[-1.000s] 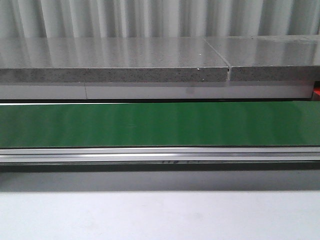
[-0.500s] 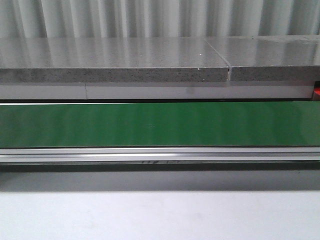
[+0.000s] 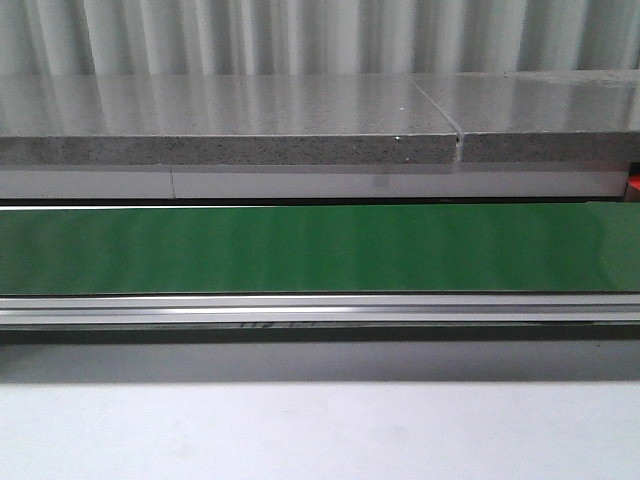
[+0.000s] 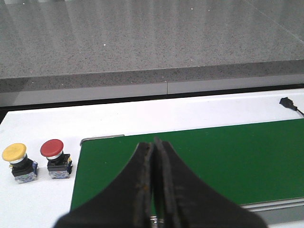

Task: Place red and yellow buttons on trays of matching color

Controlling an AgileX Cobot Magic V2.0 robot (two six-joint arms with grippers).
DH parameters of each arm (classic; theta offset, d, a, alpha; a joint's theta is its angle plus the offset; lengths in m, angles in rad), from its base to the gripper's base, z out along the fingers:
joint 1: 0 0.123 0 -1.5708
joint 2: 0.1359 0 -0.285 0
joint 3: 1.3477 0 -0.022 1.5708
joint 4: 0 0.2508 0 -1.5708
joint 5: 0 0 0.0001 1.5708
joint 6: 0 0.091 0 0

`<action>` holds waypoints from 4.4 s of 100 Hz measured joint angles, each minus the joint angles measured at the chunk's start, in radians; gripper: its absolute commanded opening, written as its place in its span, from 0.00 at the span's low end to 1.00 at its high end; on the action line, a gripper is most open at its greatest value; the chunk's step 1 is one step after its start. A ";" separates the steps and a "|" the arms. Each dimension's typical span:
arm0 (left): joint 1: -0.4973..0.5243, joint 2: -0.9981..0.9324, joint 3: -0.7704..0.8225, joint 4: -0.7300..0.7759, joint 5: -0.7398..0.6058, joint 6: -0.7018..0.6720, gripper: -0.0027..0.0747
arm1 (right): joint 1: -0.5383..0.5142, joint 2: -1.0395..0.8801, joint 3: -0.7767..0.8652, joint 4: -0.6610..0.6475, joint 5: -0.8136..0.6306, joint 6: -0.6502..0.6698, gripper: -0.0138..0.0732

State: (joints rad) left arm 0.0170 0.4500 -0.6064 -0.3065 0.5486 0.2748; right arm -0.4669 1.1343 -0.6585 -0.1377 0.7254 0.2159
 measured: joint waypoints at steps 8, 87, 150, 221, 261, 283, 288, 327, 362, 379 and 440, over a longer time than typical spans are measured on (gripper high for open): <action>0.000 0.000 0.000 0.000 0.001 0.000 0.01 | 0.000 0.000 0.029 0.000 -0.022 0.009 0.32; 0.000 0.000 0.000 0.000 0.001 0.000 0.01 | -0.070 0.154 0.033 0.004 -0.170 0.053 0.32; 0.000 0.000 0.000 0.000 0.001 0.000 0.01 | -0.070 0.185 0.033 0.014 -0.189 0.055 0.67; 0.000 0.000 0.000 0.000 0.001 0.000 0.01 | -0.070 0.185 -0.047 -0.023 -0.098 0.057 0.85; 0.000 0.000 0.000 0.000 0.001 0.000 0.01 | 0.066 -0.081 -0.047 -0.009 -0.102 0.024 0.85; 0.000 0.000 0.000 0.000 0.001 0.000 0.01 | 0.242 -0.277 -0.047 -0.007 -0.111 -0.049 0.85; 0.000 0.000 0.000 0.000 0.001 0.000 0.01 | 0.271 -0.309 -0.047 -0.007 -0.111 -0.058 0.85; 0.000 0.000 0.000 0.000 0.001 0.000 0.01 | 0.426 -0.602 0.014 -0.007 -0.088 -0.121 0.85; 0.000 0.000 0.000 0.000 0.001 0.000 0.01 | 0.444 -0.713 0.049 -0.006 0.000 -0.125 0.24; 0.000 0.000 0.000 0.000 0.001 0.000 0.01 | 0.444 -0.713 0.049 -0.006 0.007 -0.125 0.08; 0.000 0.000 0.000 0.000 0.001 0.000 0.37 | 0.444 -0.713 0.049 -0.006 0.035 -0.127 0.08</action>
State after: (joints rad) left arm 0.0170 0.4500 -0.6064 -0.3065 0.5494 0.2748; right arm -0.0233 0.4210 -0.6094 -0.1440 0.7603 0.0887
